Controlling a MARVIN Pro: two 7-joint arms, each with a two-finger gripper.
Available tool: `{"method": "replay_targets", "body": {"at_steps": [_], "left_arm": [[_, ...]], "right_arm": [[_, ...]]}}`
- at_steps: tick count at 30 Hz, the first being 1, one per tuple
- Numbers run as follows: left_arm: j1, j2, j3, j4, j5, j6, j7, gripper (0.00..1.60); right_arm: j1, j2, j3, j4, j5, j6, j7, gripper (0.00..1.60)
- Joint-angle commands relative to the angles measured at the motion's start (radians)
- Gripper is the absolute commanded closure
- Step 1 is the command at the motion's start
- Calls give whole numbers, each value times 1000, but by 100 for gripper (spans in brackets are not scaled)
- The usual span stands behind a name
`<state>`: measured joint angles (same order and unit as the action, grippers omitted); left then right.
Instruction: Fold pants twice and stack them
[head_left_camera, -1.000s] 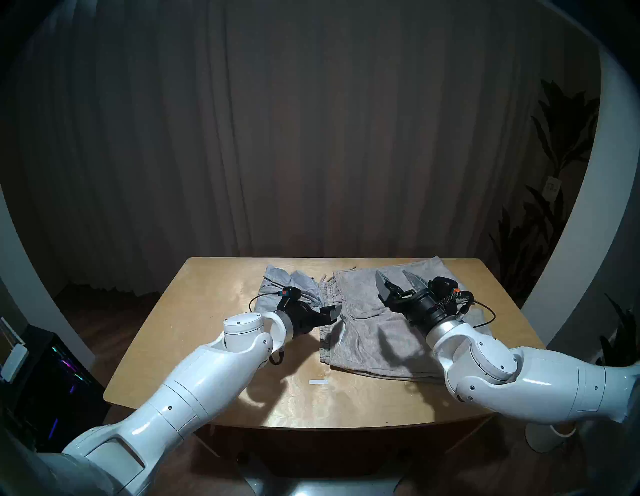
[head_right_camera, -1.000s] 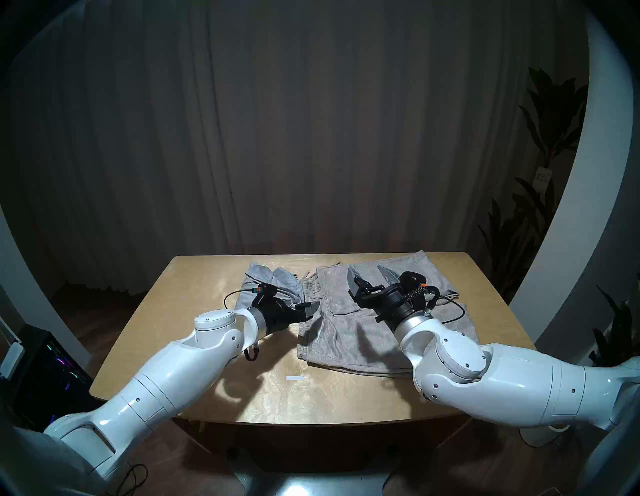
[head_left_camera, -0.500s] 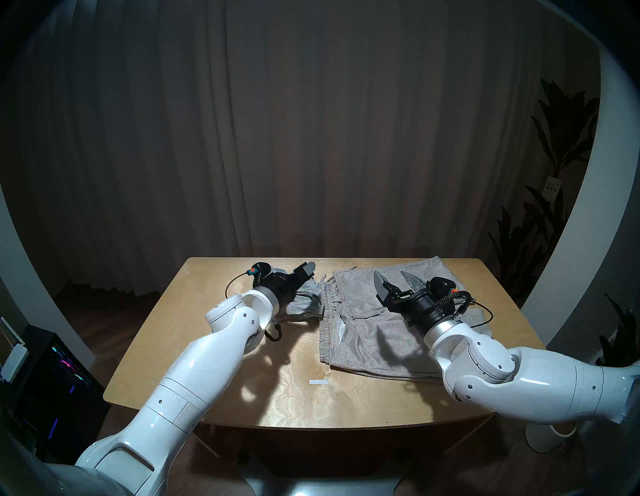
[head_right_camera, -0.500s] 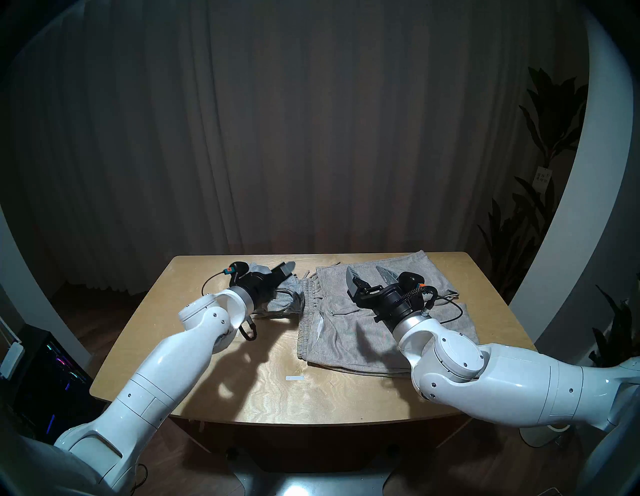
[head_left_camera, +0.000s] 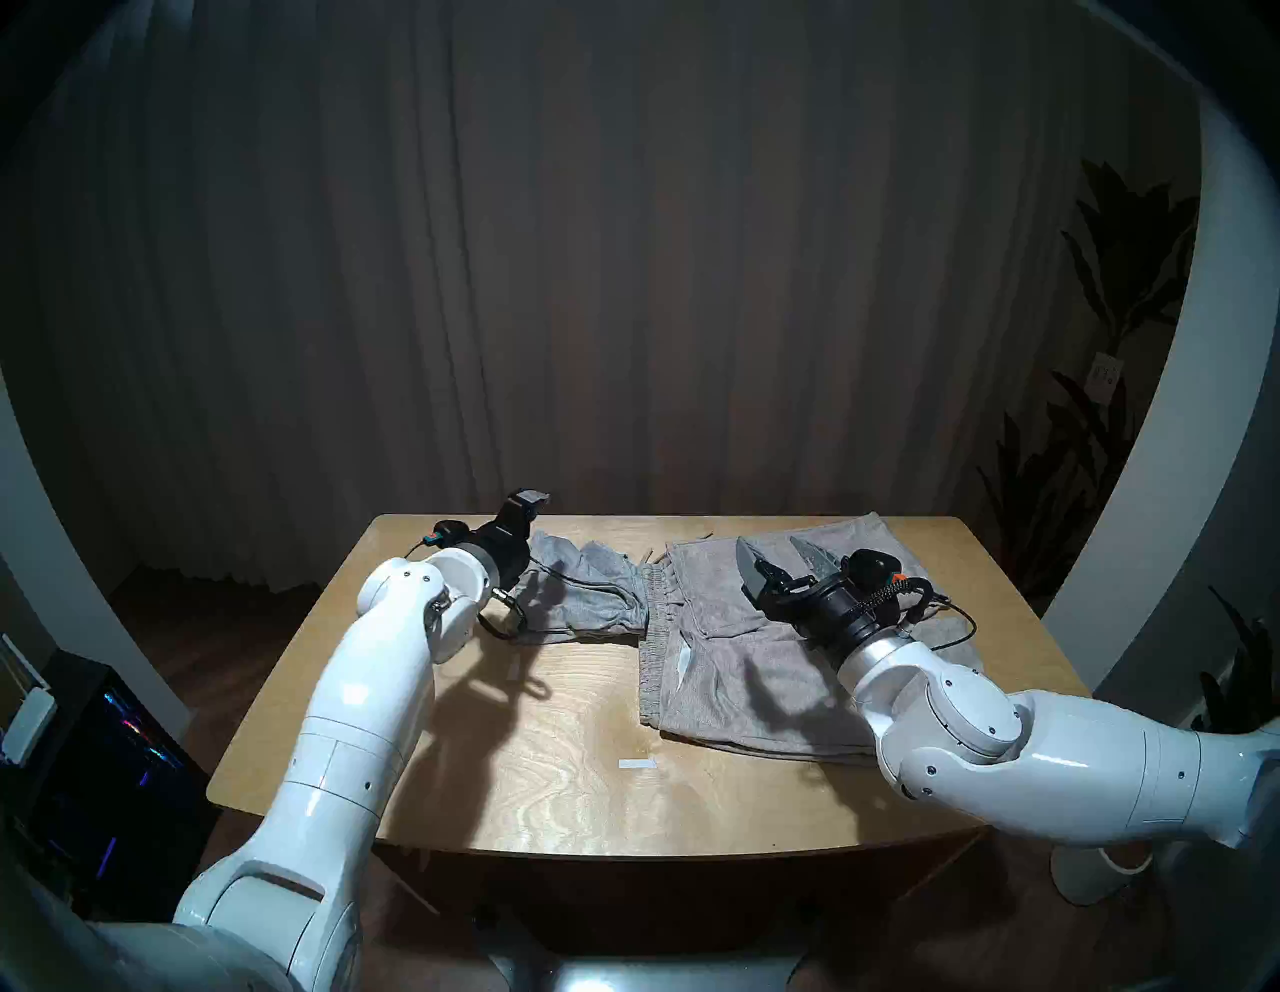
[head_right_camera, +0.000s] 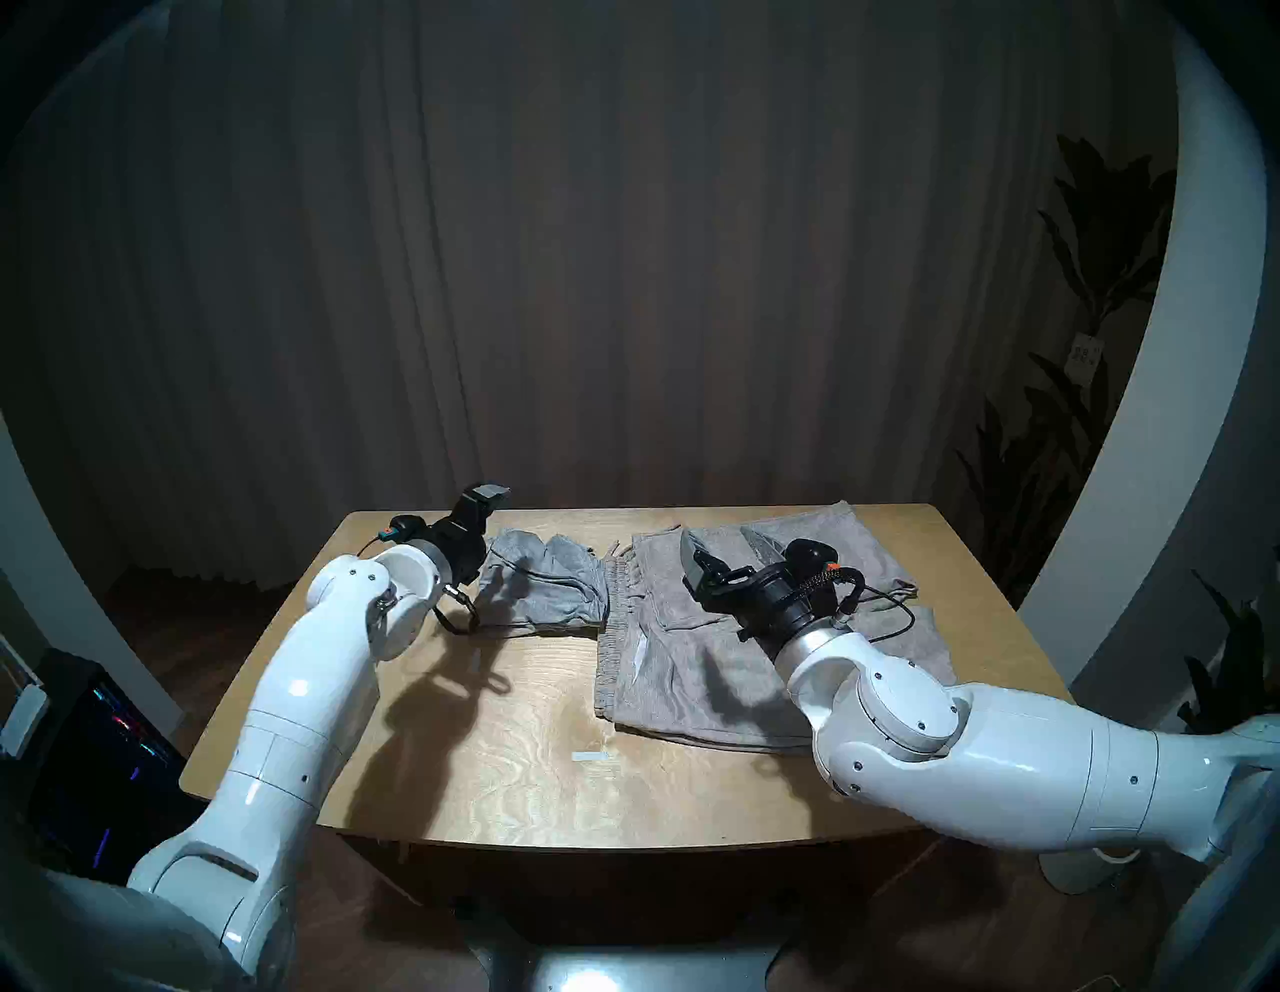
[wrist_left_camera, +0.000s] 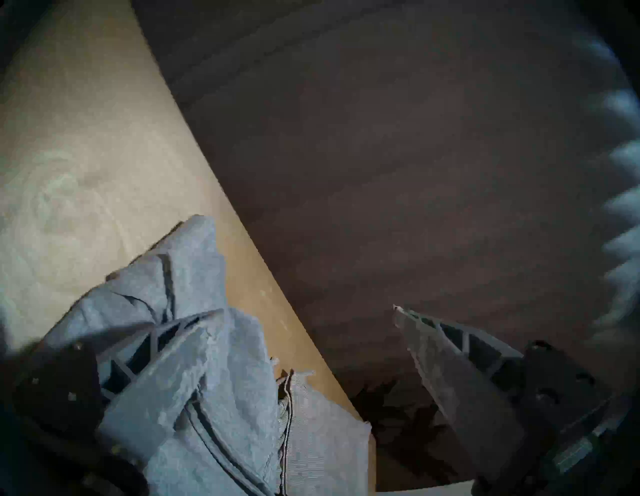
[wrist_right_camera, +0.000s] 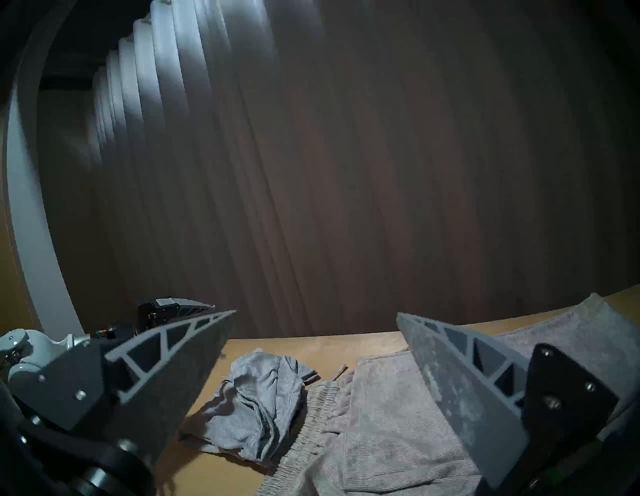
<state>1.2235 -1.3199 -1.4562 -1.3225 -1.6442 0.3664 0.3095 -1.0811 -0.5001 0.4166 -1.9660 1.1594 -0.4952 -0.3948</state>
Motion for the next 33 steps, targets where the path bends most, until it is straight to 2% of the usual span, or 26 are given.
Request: {"method": "replay_targets", "body": {"at_steps": [1, 11, 12, 15, 23, 33], "left_arm": [[-109, -4, -25, 59, -78, 112, 42, 0], [-202, -16, -6, 175, -47, 118, 90, 0], [-189, -18, -13, 162, -42, 114, 89, 0], [-229, -18, 0, 220, -23, 116, 91, 0], [-284, -25, 22, 317, 6, 126, 68, 0], [-324, -31, 43, 393, 34, 131, 21, 0]], "right_arm": [[13, -7, 8, -8, -7, 4, -5, 0], [14, -3, 9, -11, -10, 7, -6, 0], [14, -3, 9, -10, -10, 7, -6, 0], [14, -5, 9, -9, -11, 8, -7, 0], [15, -6, 9, -6, -13, 7, -10, 0], [16, -3, 9, -2, -13, 7, -13, 0]]}}
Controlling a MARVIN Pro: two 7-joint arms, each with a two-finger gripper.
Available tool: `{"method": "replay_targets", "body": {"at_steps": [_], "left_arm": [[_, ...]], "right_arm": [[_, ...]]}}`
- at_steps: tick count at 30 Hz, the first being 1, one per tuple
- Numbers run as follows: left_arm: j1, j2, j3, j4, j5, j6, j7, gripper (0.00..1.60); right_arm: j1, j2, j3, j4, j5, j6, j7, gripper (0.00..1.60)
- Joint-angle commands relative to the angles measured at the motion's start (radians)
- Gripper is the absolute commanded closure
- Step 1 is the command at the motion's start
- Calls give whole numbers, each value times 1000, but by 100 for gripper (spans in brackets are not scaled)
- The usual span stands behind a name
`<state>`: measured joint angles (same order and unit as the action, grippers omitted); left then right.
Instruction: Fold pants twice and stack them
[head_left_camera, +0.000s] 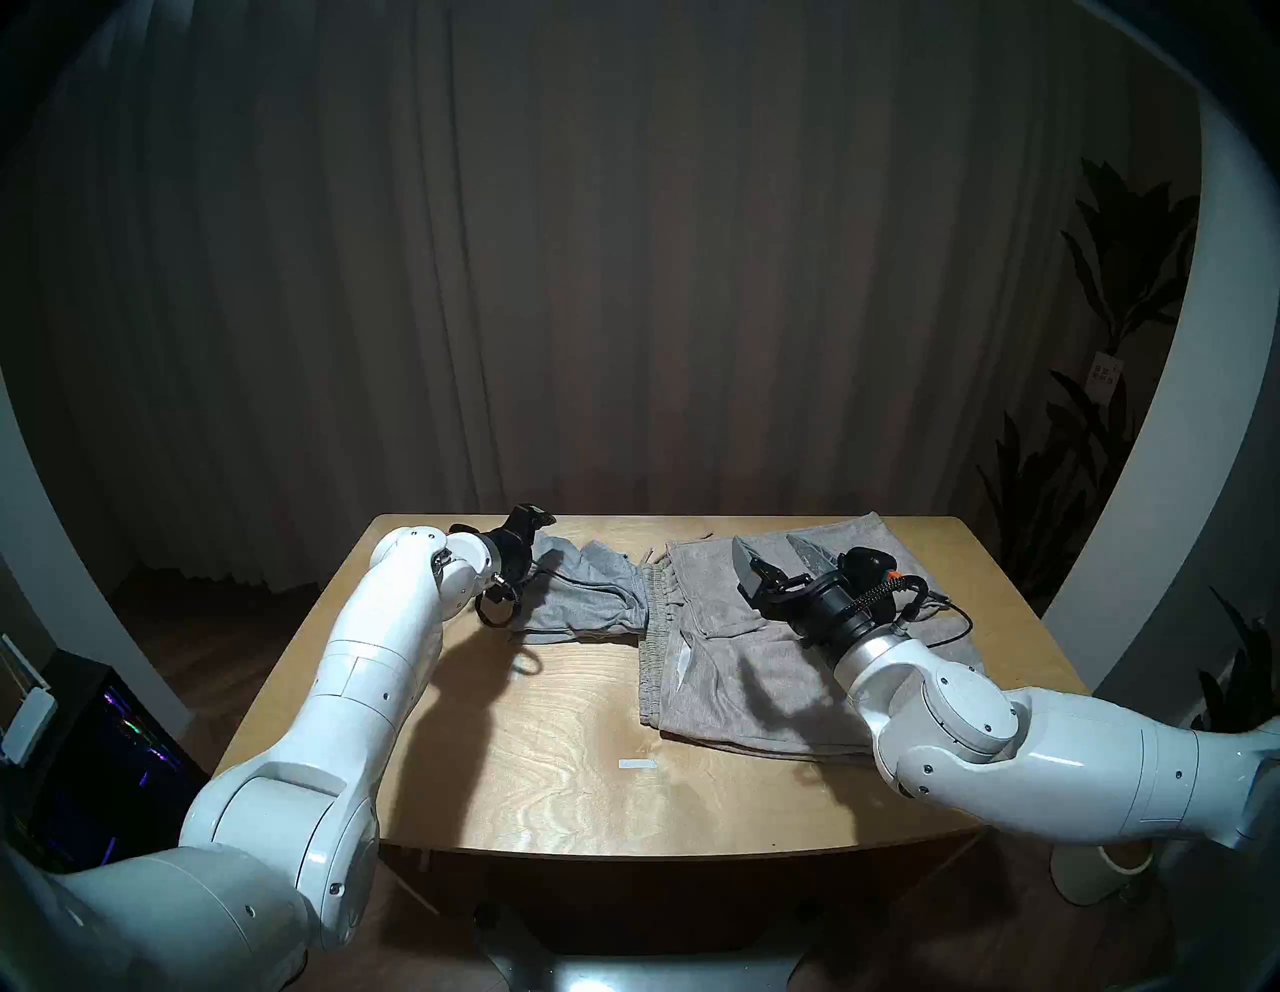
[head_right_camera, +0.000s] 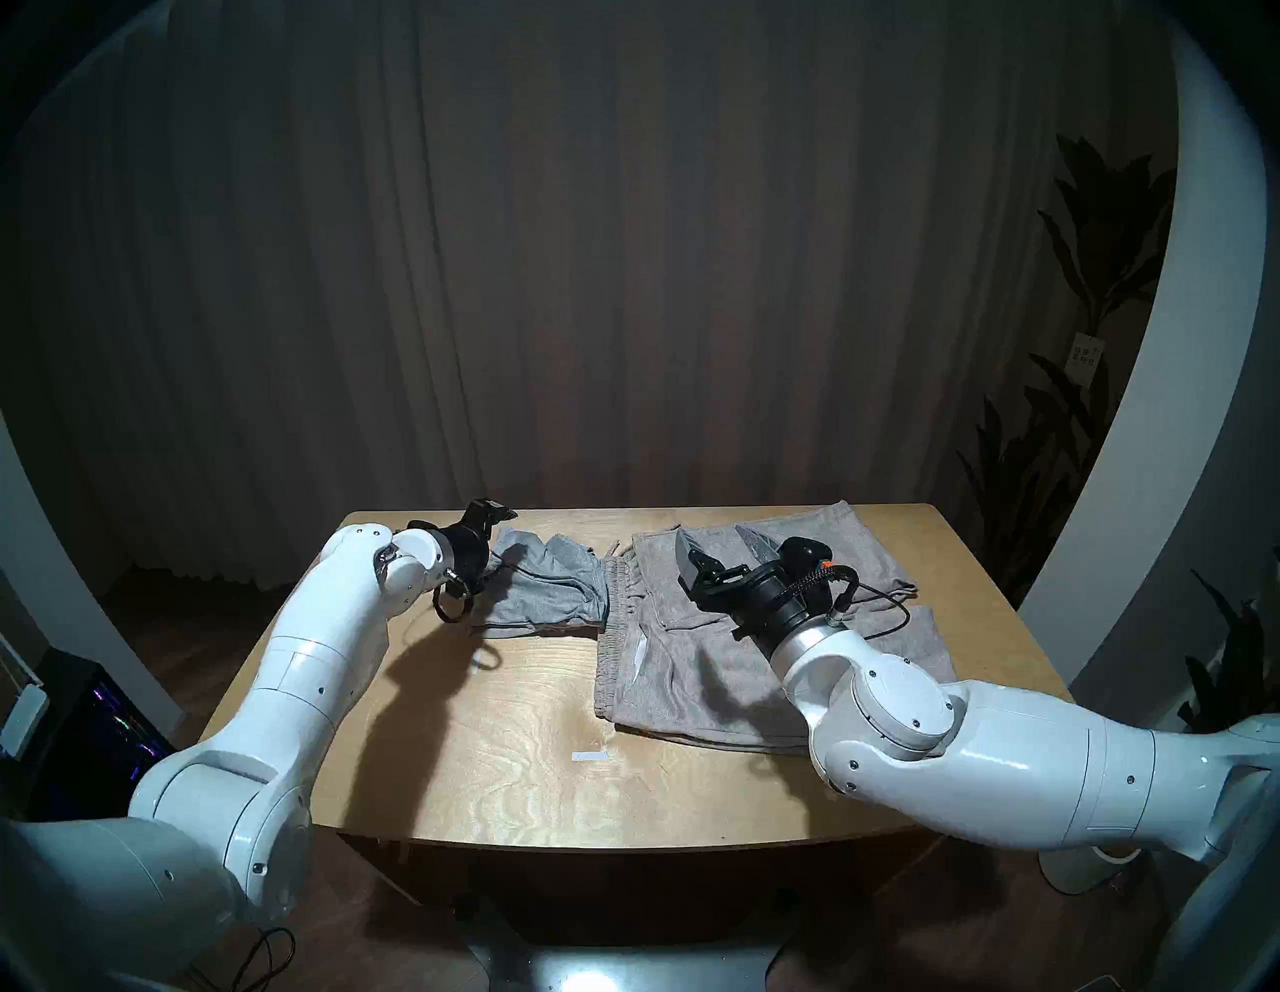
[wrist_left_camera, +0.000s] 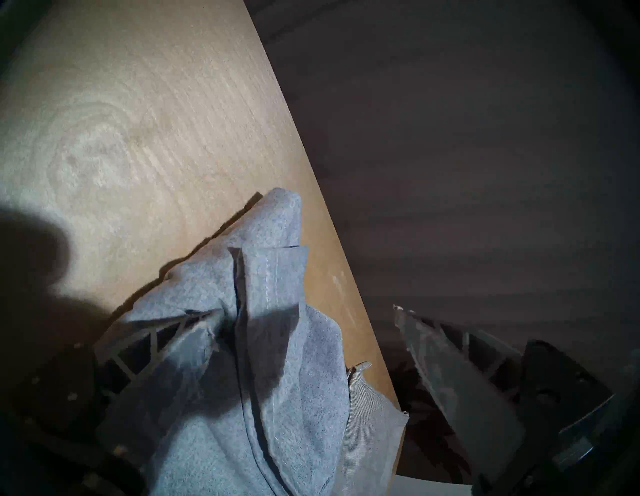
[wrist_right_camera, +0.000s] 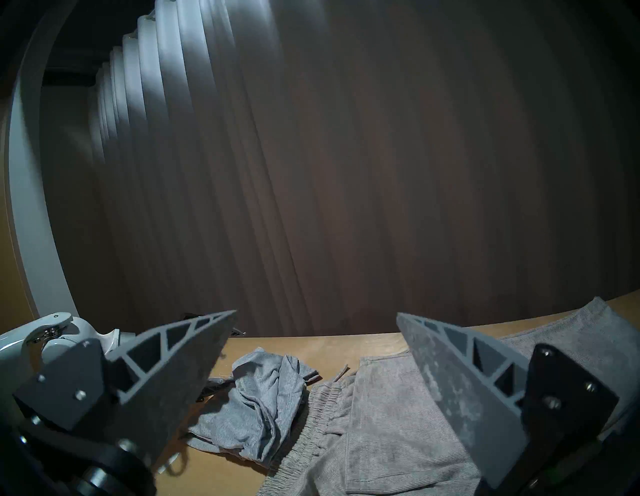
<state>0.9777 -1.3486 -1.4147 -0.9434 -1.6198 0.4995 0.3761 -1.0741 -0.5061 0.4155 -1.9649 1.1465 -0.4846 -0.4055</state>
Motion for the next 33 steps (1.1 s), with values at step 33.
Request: {"method": "replay_targets", "body": {"at_steps": [33], "left_arm": [[-98, -48, 72, 55, 70, 34, -96, 2]], "right_arm": [[6, 14, 9, -11, -2, -20, -24, 0]]}}
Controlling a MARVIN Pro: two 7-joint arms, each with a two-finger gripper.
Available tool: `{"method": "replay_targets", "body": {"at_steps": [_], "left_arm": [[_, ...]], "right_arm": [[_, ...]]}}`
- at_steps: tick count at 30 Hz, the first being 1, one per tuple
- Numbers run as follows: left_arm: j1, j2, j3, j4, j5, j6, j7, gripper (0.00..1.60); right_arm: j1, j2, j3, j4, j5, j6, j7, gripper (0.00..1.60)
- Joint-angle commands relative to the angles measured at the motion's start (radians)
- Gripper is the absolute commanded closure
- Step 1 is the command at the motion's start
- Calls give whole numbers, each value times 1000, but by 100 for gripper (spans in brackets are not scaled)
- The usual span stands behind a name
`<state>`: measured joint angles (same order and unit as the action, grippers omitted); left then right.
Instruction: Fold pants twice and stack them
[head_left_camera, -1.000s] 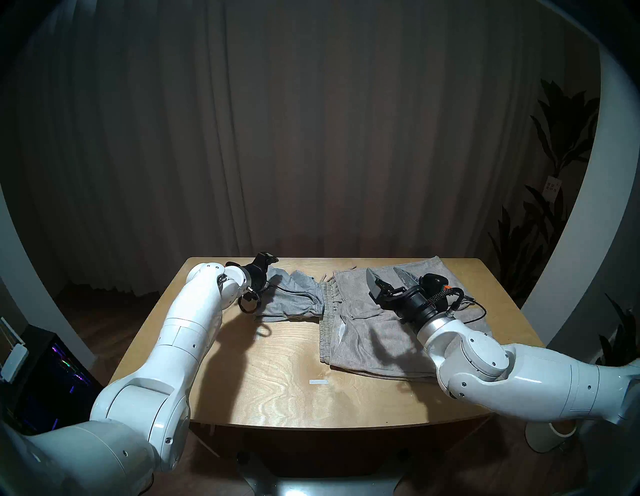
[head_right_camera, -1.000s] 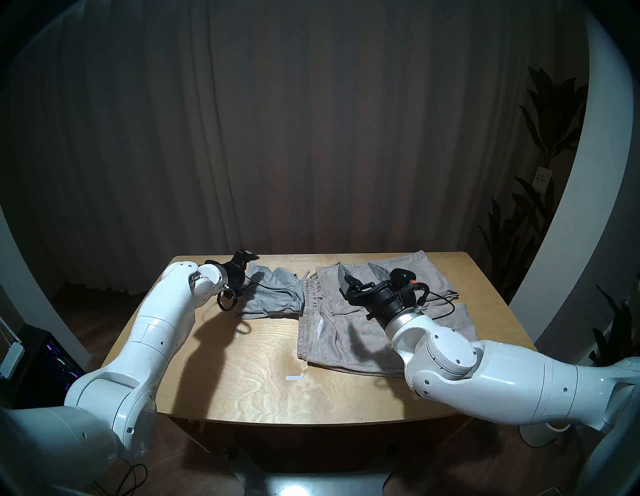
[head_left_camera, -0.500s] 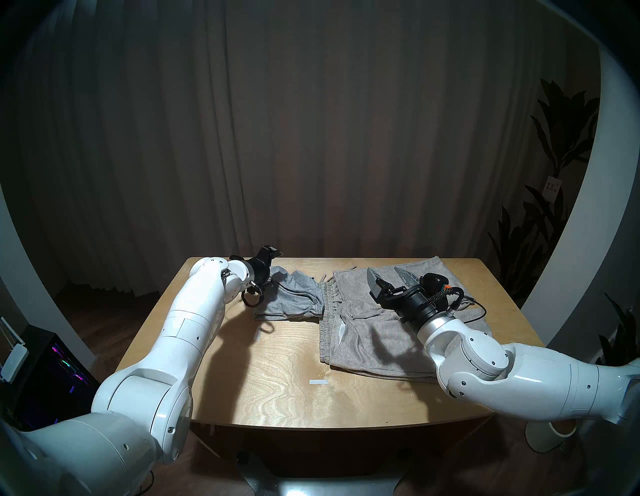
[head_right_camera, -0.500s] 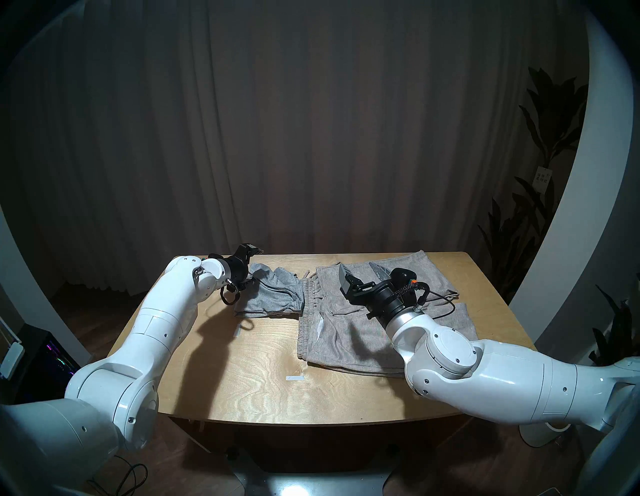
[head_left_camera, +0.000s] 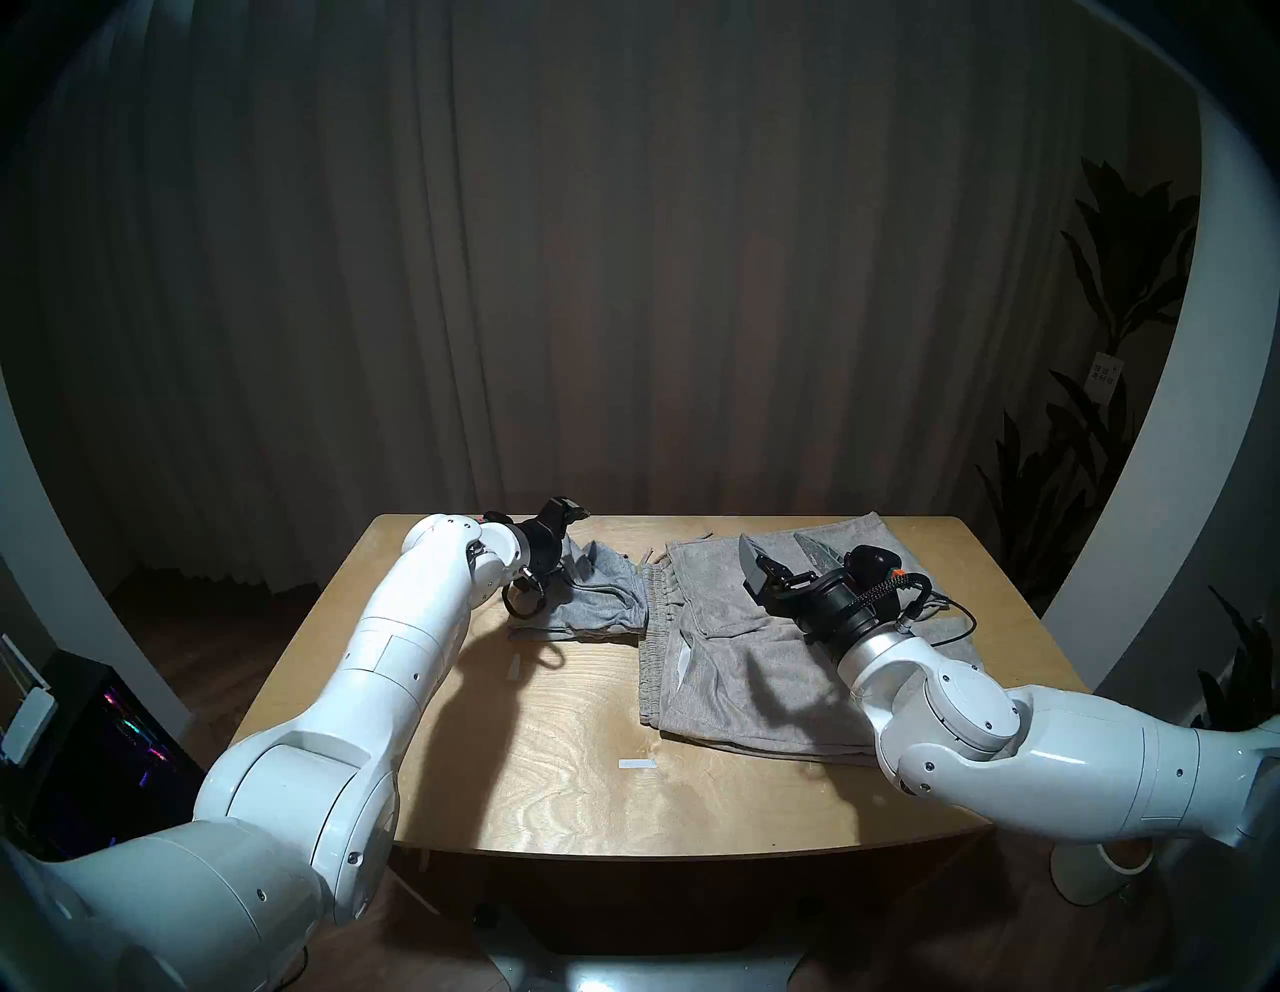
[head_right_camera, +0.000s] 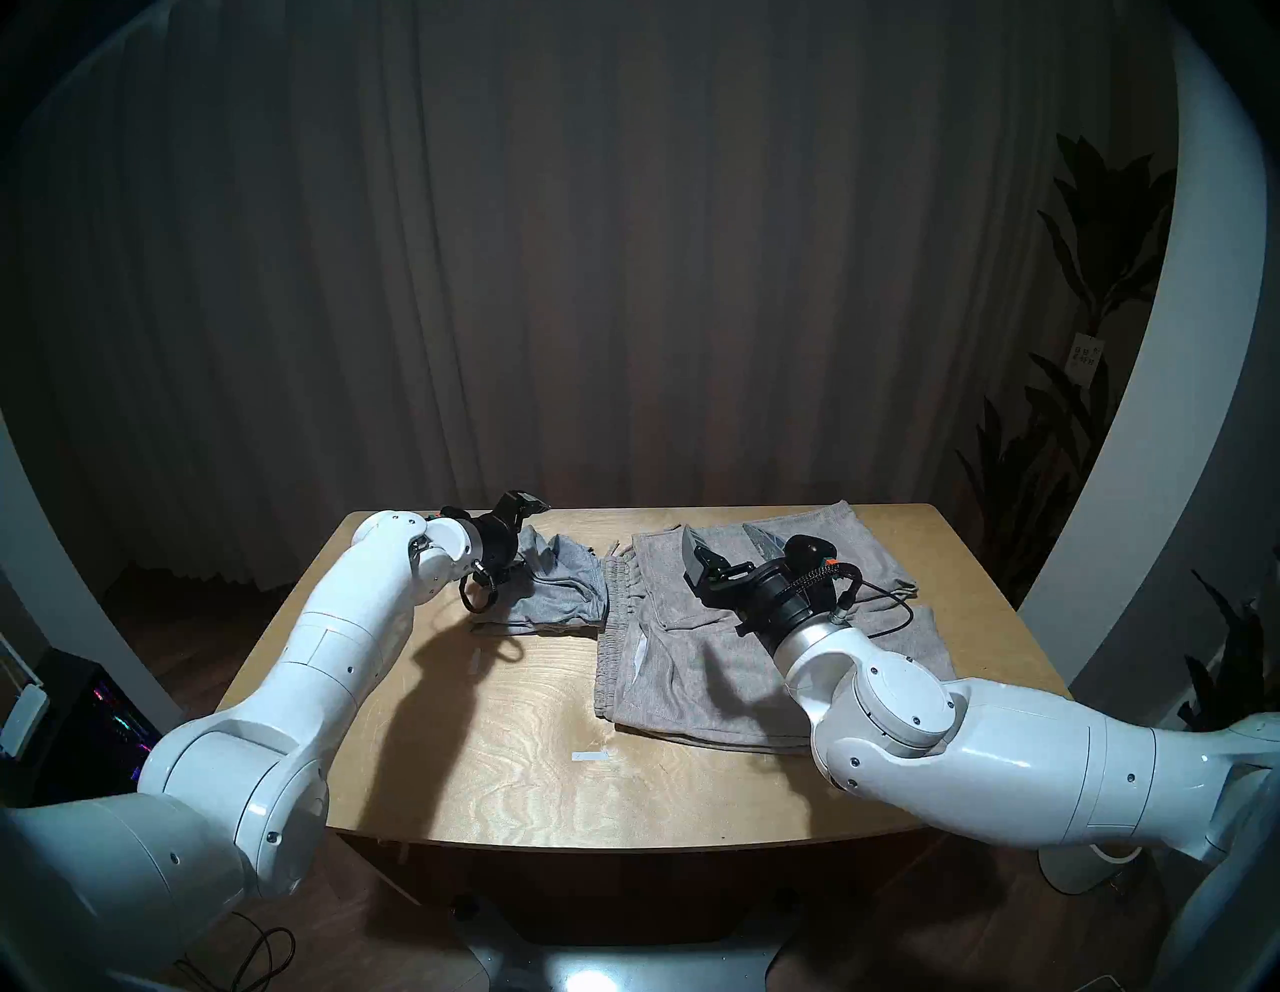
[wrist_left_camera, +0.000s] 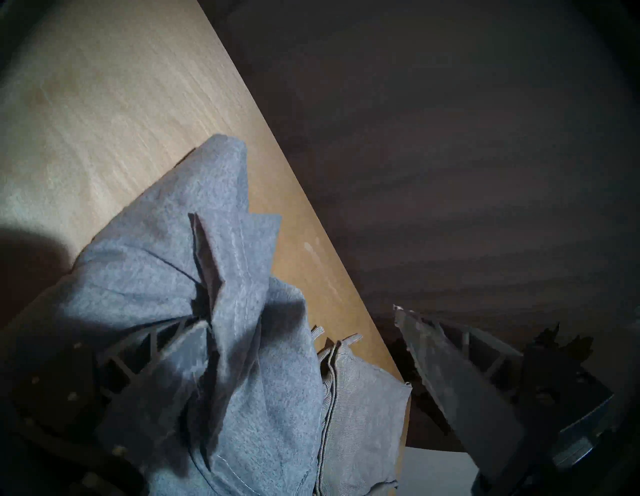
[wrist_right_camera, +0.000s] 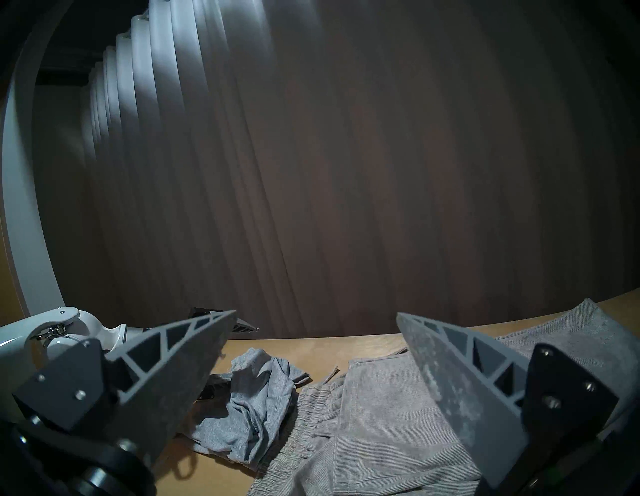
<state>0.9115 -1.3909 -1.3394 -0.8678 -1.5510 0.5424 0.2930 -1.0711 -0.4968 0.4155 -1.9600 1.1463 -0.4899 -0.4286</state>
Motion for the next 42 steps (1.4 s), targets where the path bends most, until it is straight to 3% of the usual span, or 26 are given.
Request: {"method": "replay_targets", "body": {"at_steps": [1, 3, 5, 6, 7, 8, 9, 10, 11, 12, 20, 26, 28, 31, 42], "left_arm": [[-33, -6, -3, -21, 1, -9, -12, 8], [-33, -6, -3, -22, 5, -10, -12, 13], [-34, -7, -2, -22, 8, -13, -12, 40], [-34, -8, -3, -22, 9, -15, -12, 46], [-34, -8, -2, -23, 11, -17, -13, 68], [-34, -9, -2, -24, 13, -19, -13, 79], [-34, -11, -2, -25, 13, -21, -11, 82], [-34, -13, -2, -26, 14, -22, -10, 95], [-34, -13, -2, -26, 14, -22, -10, 95], [-36, -17, -2, -27, 17, -26, -7, 109], [-38, -29, 14, -23, 42, -31, 1, 118], [-33, -33, 31, -20, 65, -43, 4, 113], [-32, -34, 39, -18, 72, -47, 3, 117], [-32, -36, 36, -14, 68, -47, 3, 159], [-73, -85, 13, 13, 44, -69, 29, 160]], "right_arm": [[3, 5, 8, -17, -2, -15, -1, 0], [3, 6, 8, -19, -2, -15, -2, 0], [2, 8, 7, -20, -3, -17, -2, 0], [2, 9, 6, -19, -3, -18, -2, 0], [1, 9, 6, -19, -3, -19, -2, 0], [1, 9, 5, -19, -3, -20, -2, 0], [1, 10, 4, -19, -3, -21, -1, 0], [1, 10, 4, -19, -4, -22, -1, 0], [1, 10, 4, -19, -4, -22, -1, 0], [1, 10, 3, -18, -4, -24, 0, 0], [-2, 24, 2, -25, 0, -36, 1, 0], [-6, 33, 1, -25, 3, -46, 3, 0], [-8, 38, 0, -27, 5, -50, 4, 0], [-9, 42, -1, -29, 6, -54, 3, 0], [-7, 44, -4, -29, 12, -59, 6, 0]]}}
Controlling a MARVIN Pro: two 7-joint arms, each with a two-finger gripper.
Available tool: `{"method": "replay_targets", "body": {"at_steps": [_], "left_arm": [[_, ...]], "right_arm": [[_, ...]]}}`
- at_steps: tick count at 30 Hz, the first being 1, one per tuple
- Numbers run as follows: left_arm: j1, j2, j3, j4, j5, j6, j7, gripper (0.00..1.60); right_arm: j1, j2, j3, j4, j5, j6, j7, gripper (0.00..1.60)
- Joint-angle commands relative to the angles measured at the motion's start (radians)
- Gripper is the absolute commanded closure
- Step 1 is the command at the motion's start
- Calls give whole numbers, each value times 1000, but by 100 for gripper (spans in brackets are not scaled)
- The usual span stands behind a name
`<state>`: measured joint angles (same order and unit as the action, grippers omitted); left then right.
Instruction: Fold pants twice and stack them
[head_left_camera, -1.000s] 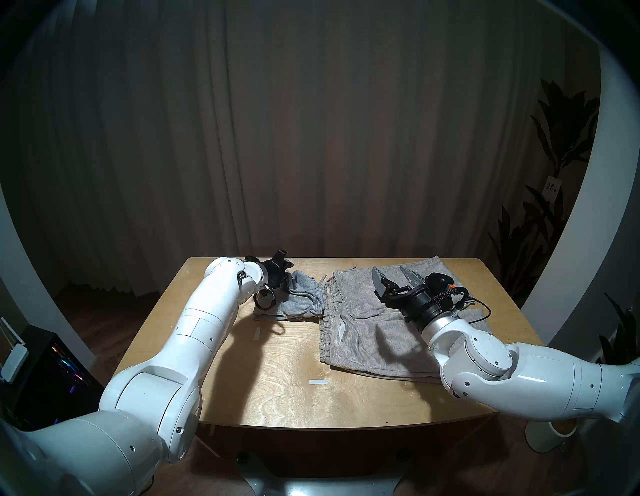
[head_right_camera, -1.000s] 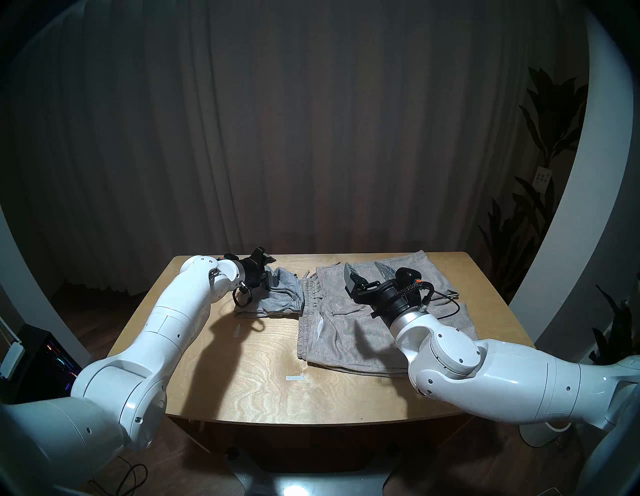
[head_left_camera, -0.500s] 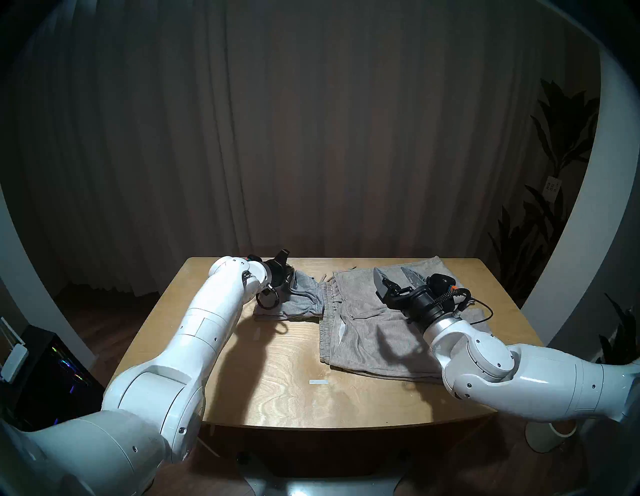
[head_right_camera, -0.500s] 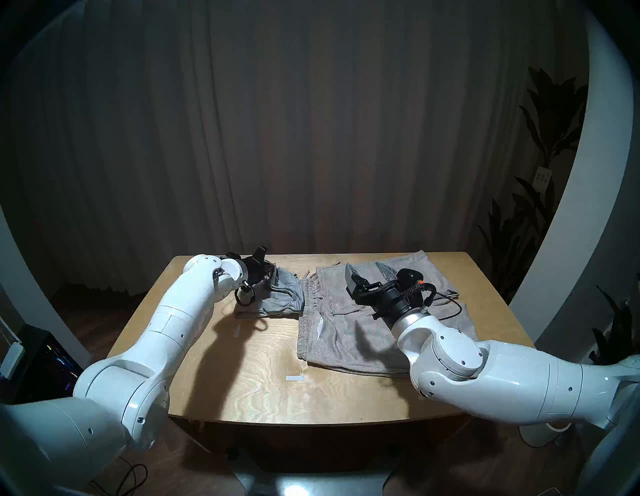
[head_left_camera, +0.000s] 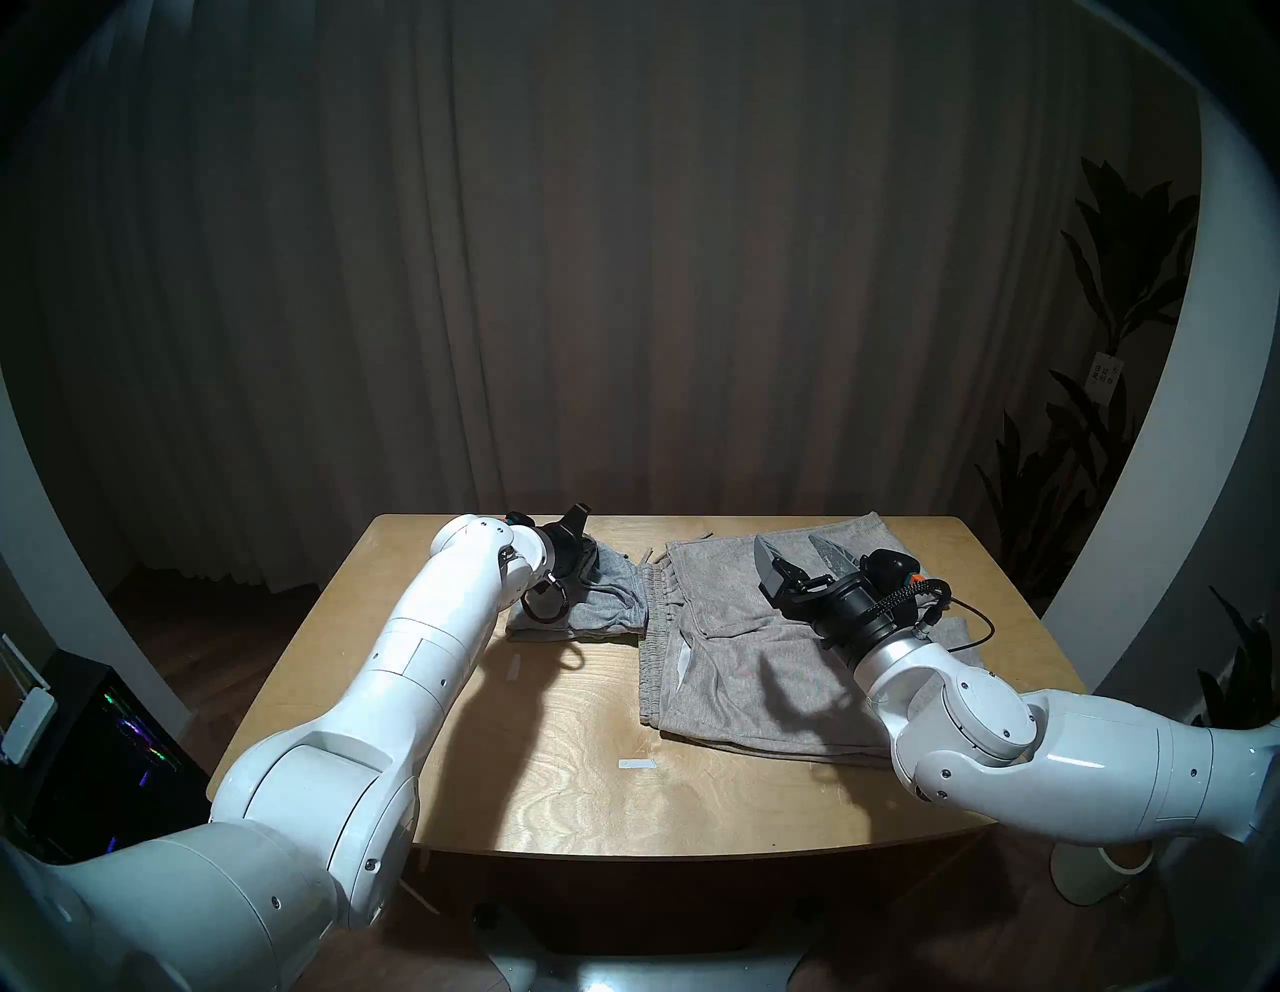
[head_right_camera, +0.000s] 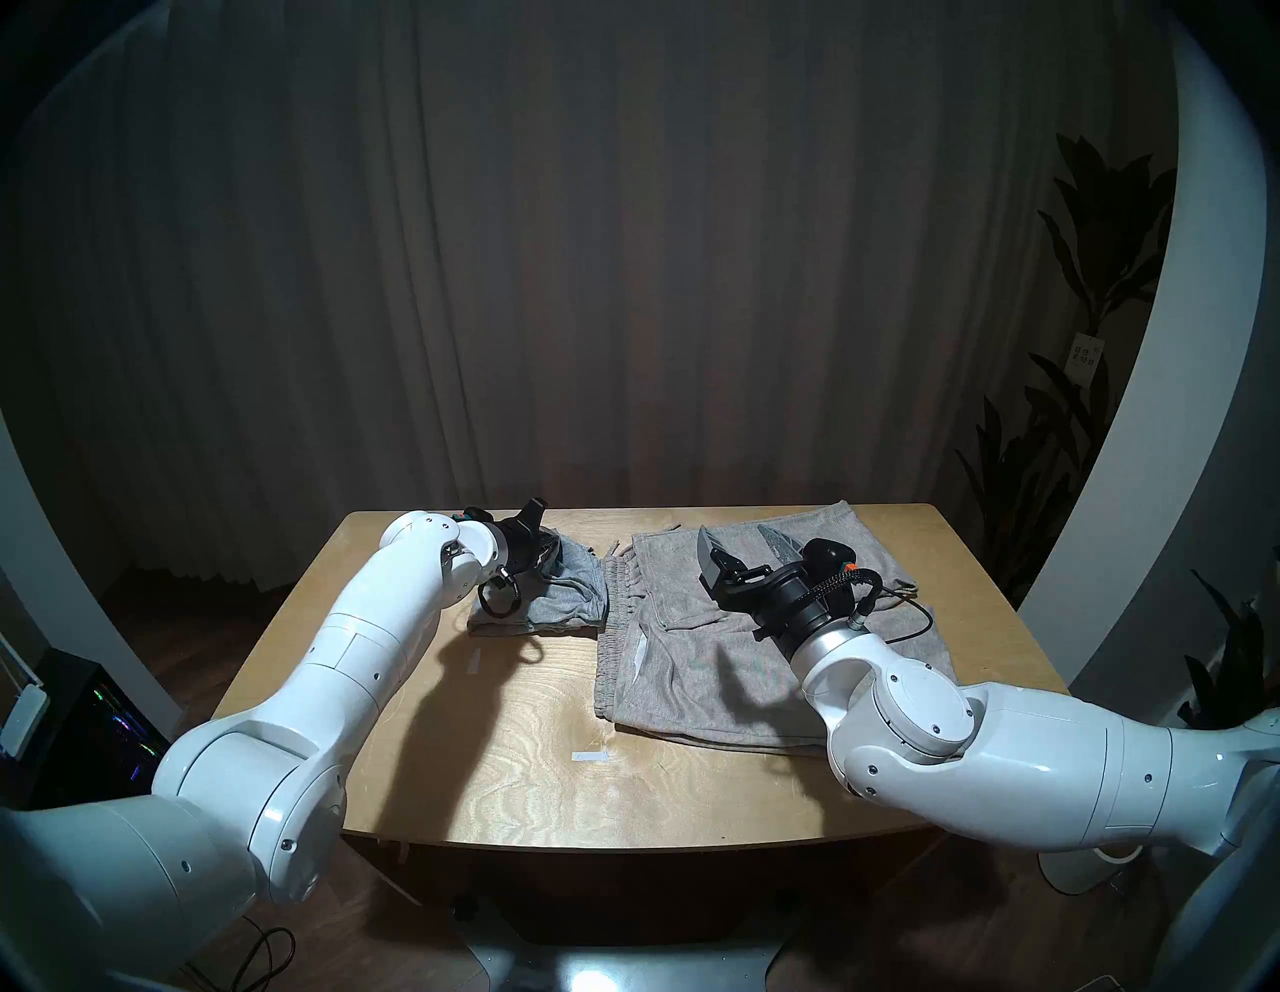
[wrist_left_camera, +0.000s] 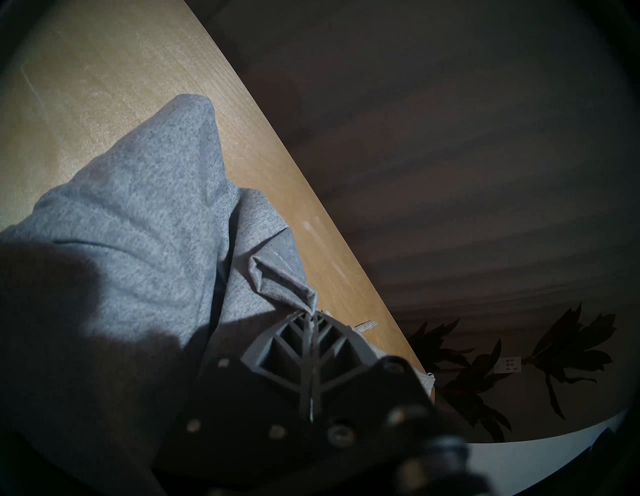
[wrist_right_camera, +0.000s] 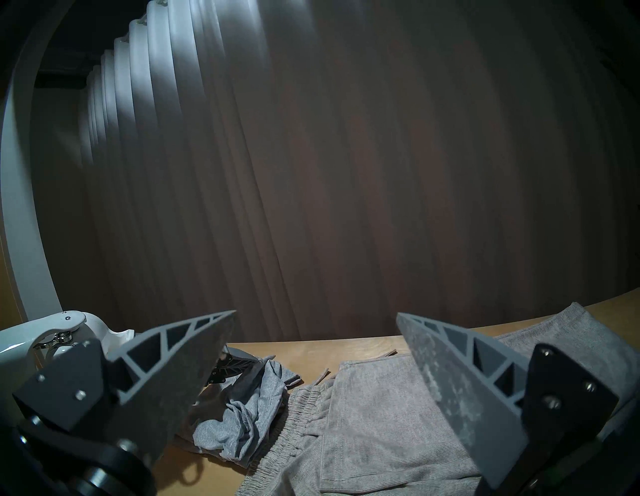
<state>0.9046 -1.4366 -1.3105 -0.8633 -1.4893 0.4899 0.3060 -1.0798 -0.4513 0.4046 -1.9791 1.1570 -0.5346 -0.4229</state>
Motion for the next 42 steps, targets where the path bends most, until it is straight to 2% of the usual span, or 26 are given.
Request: {"method": "replay_targets", "body": {"at_steps": [1, 11, 19, 26, 27, 34, 42], "left_arm": [[-71, -47, -18, 15, -21, -22, 23, 160], [-123, -141, -24, 92, -41, -88, 78, 160], [-166, -207, -25, 146, -44, -169, 108, 160], [-208, -236, -6, 220, -15, -254, 130, 160], [-214, -240, -4, 235, -12, -264, 126, 156], [-249, -265, 2, 320, 1, -336, 106, 160], [-294, -293, 11, 390, 11, -371, 89, 160]], "right_arm": [[2, -1, 6, -10, 2, -15, 1, 0], [1, 9, 2, -8, 7, -19, 0, 0], [3, 15, 1, -5, 12, -22, 0, 0], [3, 23, 2, -7, 15, -28, 1, 0], [3, 24, 1, -7, 16, -30, 1, 0], [4, 30, 0, -13, 17, -32, 2, 0], [2, 39, -2, -18, 17, -35, 1, 0]]}}
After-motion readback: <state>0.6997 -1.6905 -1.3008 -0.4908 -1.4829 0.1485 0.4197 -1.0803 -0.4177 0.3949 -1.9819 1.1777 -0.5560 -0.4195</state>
